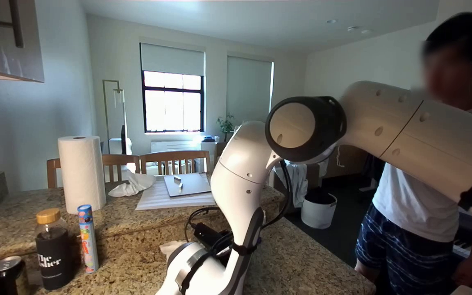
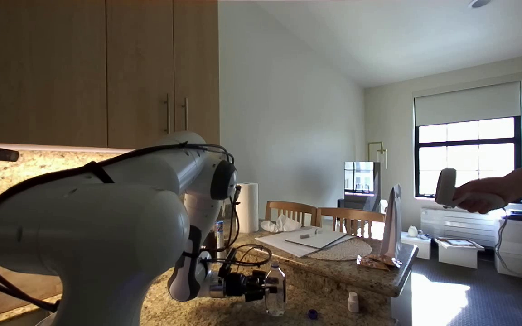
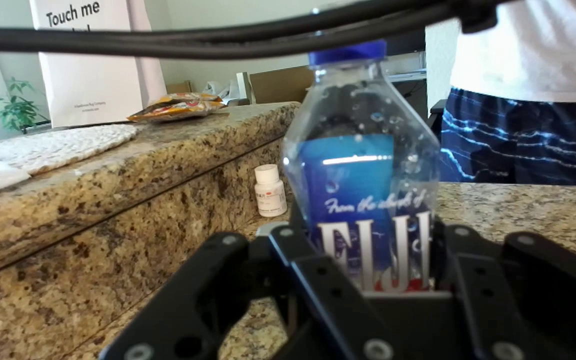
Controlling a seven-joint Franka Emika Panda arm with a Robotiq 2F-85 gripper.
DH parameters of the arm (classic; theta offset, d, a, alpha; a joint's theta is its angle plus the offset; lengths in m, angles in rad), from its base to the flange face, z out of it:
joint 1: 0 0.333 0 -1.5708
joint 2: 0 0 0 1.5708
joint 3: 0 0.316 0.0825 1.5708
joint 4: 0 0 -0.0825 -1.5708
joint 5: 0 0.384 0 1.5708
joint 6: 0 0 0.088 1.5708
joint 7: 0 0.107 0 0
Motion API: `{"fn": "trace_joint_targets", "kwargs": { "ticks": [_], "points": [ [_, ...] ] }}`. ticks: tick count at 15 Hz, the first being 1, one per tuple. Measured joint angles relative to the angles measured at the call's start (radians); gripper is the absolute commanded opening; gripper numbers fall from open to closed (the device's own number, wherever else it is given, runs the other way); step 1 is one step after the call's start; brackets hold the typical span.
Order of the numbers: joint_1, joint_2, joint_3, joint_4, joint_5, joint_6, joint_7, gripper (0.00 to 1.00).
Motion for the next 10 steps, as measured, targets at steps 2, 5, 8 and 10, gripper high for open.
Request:
{"fn": "trace_joint_targets", "kwargs": {
  "ticks": [2,5,8,10],
  "points": [
    [0.000,-0.024,0.002,-0.014,0.000,0.018,0.000,0.22],
    [-0.002,-0.068,0.005,-0.042,0.000,0.052,0.000,0.22],
    [-0.007,-0.122,0.008,-0.074,0.000,0.098,0.000,0.22],
    [-0.009,-0.150,0.008,-0.090,-0.001,0.116,0.000,0.47]
  ]
}}
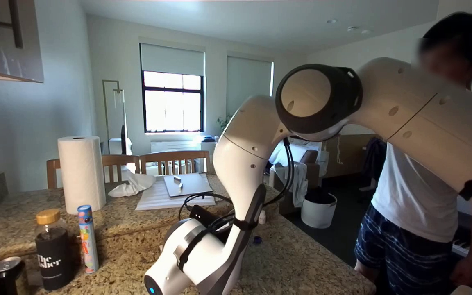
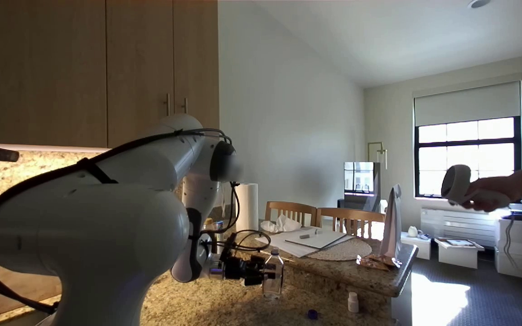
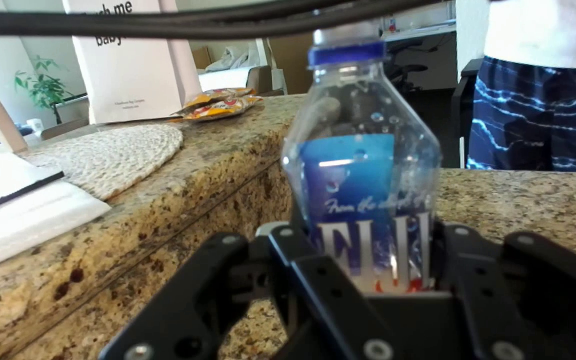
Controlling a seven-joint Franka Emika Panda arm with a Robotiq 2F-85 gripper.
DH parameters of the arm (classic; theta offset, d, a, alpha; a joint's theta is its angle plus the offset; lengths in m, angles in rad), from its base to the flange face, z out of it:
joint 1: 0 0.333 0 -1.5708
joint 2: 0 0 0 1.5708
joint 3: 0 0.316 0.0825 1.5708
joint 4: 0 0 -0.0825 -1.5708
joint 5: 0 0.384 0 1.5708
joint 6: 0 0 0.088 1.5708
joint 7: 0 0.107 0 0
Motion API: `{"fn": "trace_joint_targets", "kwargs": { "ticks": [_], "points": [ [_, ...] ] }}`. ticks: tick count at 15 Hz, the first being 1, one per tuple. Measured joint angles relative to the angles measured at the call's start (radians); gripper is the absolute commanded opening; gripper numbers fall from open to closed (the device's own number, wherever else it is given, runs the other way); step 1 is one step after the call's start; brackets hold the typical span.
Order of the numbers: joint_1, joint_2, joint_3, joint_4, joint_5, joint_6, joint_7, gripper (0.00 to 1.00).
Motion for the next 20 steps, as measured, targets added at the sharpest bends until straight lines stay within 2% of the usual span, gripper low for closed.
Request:
{"fn": "trace_joint_targets", "kwargs": {
  "ticks": [2,3,9,14,17,20],
  "points": [
    [0.001,0.010,0.000,0.007,0.000,0.000,0.000,0.47],
    [0.002,0.018,-0.001,0.010,0.000,0.000,0.000,0.22],
    [-0.004,0.025,0.004,0.008,0.002,0.017,0.000,0.22],
    [-0.045,-0.047,0.005,-0.048,0.008,0.034,-0.001,0.22],
    [-0.089,-0.116,0.014,-0.100,0.030,0.099,-0.001,0.22],
    [-0.140,-0.215,0.036,-0.163,0.062,0.224,-0.011,0.22]
  ]
}}
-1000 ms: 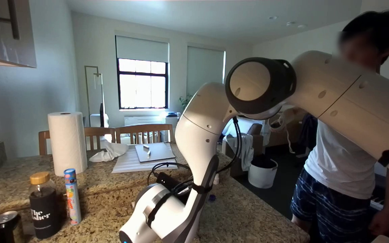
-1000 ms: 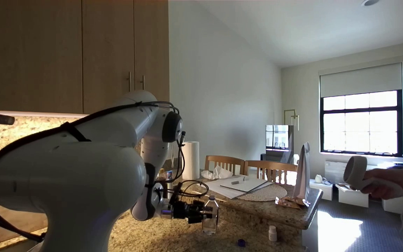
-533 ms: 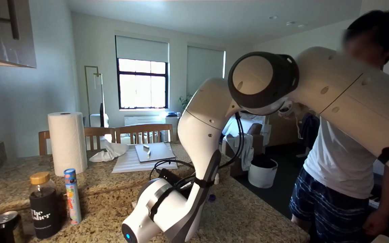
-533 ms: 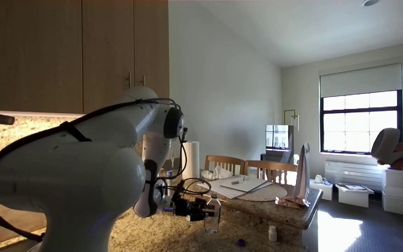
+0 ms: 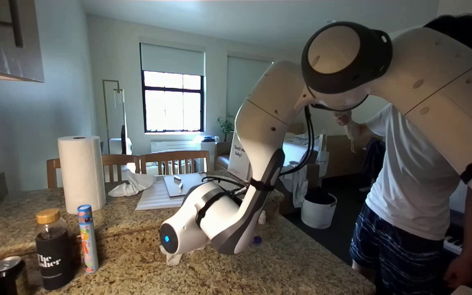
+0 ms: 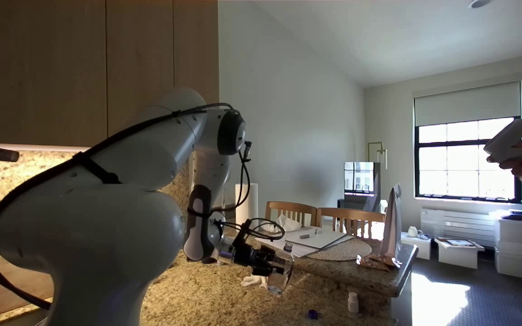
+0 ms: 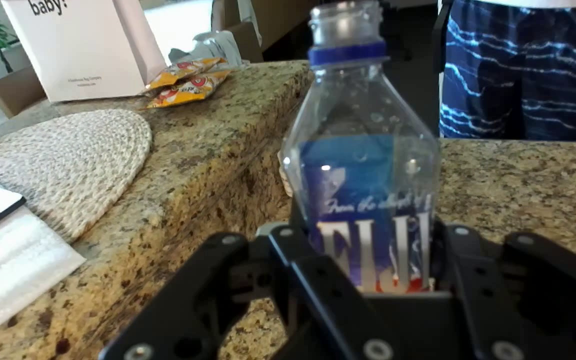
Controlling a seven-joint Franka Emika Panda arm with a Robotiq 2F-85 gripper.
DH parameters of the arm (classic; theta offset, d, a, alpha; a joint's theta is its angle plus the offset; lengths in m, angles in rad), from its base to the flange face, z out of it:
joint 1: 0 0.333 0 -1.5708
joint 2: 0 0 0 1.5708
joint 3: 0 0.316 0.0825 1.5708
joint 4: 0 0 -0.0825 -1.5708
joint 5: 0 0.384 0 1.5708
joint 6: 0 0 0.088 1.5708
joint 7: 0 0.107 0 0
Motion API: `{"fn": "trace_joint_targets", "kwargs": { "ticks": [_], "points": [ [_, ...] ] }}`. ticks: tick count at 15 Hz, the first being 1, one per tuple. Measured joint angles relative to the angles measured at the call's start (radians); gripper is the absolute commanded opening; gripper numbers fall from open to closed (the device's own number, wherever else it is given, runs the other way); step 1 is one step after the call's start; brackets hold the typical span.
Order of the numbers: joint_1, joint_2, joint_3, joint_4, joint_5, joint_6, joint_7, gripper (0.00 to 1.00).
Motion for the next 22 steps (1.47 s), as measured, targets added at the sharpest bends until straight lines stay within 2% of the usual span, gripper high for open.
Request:
{"fn": "trace_joint_targets", "kwargs": {
  "ticks": [2,3,8,9,13,19,22],
  "points": [
    [-0.022,-0.060,0.005,-0.011,0.028,0.075,-0.027,0.22],
    [-0.023,-0.077,0.002,-0.003,0.035,0.093,-0.050,0.47],
    [-0.007,-0.049,-0.029,0.072,0.036,0.095,-0.110,0.47],
    [-0.006,-0.044,-0.029,0.073,0.036,0.095,-0.110,0.22],
    [-0.007,-0.039,-0.032,0.065,0.058,0.096,-0.133,0.22],
    [-0.024,-0.109,-0.051,-0.001,0.101,0.094,-0.363,0.22],
    [-0.028,-0.164,-0.053,-0.016,0.101,0.106,-0.385,0.22]
  ]
}}
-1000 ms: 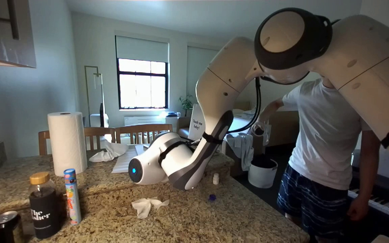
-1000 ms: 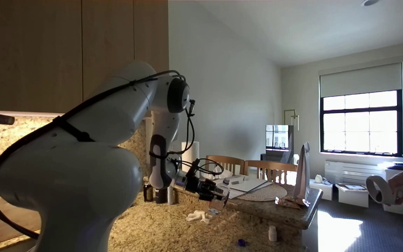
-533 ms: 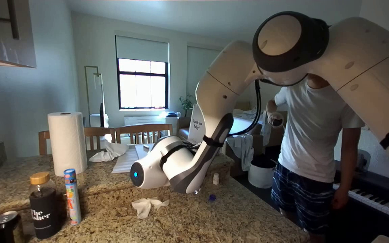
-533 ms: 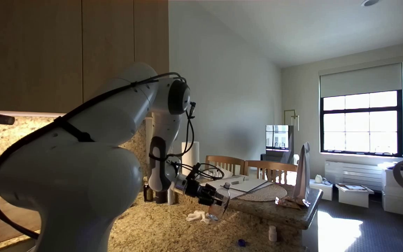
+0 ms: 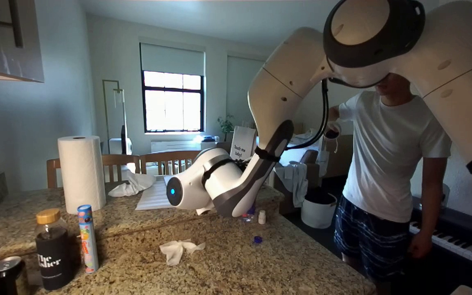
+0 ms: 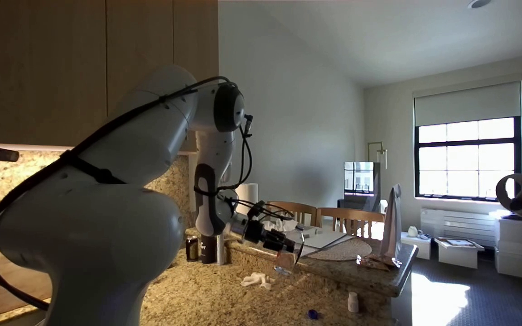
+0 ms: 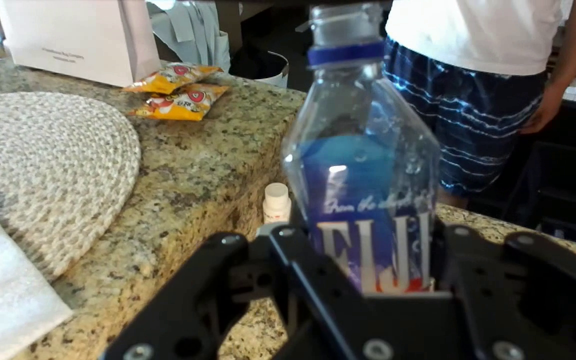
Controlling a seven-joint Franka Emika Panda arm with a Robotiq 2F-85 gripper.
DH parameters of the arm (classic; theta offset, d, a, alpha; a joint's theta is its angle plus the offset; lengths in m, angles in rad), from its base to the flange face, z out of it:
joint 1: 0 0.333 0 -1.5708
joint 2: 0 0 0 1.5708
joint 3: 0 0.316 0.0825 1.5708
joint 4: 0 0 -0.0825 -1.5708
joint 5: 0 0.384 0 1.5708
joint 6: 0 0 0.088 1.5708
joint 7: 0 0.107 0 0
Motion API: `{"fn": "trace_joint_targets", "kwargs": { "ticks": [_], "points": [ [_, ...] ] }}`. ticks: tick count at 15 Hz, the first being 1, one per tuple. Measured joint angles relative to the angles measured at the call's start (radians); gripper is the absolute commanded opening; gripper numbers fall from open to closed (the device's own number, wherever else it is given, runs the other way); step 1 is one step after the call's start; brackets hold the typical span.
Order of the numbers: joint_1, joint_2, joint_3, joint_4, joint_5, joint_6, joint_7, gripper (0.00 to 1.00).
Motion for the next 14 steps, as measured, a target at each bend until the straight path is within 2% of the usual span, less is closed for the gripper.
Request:
{"fn": "trace_joint_targets", "kwargs": {
  "ticks": [5,11,14],
  "points": [
    [0.000,-0.108,0.008,-0.015,0.001,0.095,0.045,0.22],
    [-0.019,-0.259,-0.001,-0.123,0.008,0.183,0.127,0.22],
    [-0.031,-0.324,-0.001,-0.147,0.044,0.264,0.179,0.22]
  ]
}}
